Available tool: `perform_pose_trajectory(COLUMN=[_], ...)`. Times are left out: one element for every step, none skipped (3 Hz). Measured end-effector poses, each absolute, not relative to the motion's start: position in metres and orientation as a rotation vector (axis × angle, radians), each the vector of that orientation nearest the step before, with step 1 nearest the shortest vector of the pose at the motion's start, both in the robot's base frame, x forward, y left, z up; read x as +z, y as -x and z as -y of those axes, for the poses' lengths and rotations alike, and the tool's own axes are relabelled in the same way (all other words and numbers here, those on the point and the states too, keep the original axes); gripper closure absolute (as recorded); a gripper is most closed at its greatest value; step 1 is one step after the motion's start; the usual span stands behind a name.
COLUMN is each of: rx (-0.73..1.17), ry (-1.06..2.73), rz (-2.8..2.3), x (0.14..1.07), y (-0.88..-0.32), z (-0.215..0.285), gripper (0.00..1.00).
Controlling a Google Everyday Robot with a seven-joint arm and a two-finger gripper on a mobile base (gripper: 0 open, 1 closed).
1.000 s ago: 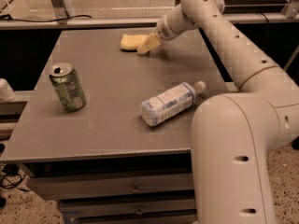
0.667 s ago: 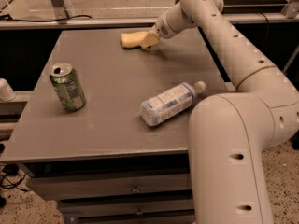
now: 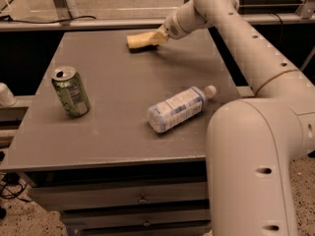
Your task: Move sponge near green can
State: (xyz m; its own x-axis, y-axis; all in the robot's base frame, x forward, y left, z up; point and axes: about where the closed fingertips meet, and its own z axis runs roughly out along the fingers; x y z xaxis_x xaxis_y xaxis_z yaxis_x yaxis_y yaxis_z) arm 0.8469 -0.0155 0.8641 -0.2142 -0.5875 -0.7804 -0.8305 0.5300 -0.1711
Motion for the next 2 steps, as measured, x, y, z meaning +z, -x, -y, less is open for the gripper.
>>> perform_pose_trajectory(rx=[0.42,0.492], ry=[1.184,1.274], rz=[-1.889,-1.848], x=[0.875,0.882], y=[-0.817,-0.764], z=[0.009,-0.007], gripper=[1.0,1.0])
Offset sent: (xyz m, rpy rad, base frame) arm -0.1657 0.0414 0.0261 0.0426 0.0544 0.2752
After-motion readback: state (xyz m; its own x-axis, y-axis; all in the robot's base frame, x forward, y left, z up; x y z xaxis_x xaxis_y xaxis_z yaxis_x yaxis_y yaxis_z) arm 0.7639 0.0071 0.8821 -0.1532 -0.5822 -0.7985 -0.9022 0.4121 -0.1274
